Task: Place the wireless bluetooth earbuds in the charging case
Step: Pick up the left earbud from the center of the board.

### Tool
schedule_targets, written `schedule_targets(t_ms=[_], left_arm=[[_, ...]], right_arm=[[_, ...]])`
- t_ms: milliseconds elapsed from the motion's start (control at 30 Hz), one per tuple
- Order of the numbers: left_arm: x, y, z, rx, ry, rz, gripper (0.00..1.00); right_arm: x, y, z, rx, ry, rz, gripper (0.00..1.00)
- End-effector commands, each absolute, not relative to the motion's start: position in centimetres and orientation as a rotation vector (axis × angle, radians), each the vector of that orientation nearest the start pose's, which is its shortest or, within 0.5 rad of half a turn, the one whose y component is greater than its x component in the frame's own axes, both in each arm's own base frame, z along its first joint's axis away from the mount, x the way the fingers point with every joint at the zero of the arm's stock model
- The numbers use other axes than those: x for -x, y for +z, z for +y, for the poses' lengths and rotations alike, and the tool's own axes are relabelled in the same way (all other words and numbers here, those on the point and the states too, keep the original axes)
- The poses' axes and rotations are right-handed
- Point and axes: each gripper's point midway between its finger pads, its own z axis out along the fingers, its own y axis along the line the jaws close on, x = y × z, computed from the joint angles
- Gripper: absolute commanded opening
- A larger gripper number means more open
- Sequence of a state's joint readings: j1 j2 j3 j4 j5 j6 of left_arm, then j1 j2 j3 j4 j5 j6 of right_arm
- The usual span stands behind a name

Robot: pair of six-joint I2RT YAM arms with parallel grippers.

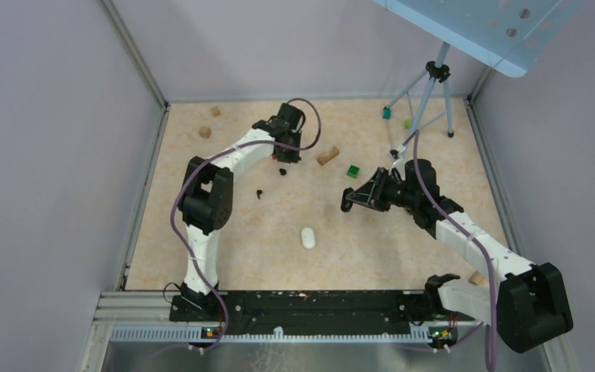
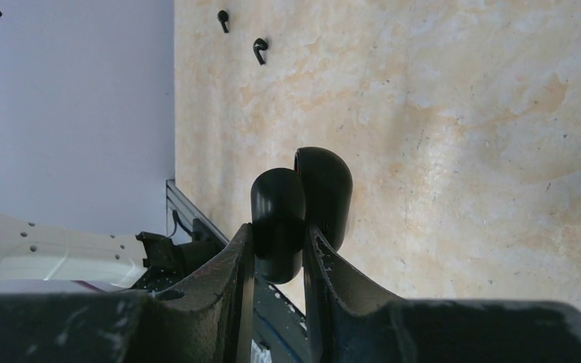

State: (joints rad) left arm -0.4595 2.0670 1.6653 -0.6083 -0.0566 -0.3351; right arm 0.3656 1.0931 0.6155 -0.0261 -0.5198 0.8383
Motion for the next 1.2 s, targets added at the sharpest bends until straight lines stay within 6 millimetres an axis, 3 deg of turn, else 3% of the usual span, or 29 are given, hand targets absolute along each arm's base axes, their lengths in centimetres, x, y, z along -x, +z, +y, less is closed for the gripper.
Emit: schedule_targets(t_ms=[0, 167, 400, 800, 1167], left_arm=[[-46.9, 7.4, -22.4, -0.204, -0.092, 2.518, 0.28], [-47.7, 6.1, -22.0, -0.252, -0.006, 2.518, 0.28], [-46.2, 4.2, -21.3, -0.266, 0.065, 2.579, 0.28], [-44.7, 5.1, -20.9, -0.228, 0.079, 2.583, 0.28], [-43.8, 5.8, -22.0, -0.265, 0.099, 2.553, 0.29]], right_arm=[[-25.7, 17.4, 22.1, -0.152, 1.244, 2.209, 0.0], [-25.7, 17.3, 22.0, -0.147, 1.231, 2.22, 0.0], [-25.7, 17.3, 22.1, -0.153, 1.247, 2.213, 0.0], [-26.1, 17.7, 22.6, -0.129, 1.272, 2.195, 0.0], [-26.3, 18.7, 22.6, -0.1, 1.266, 2.172, 0.0]])
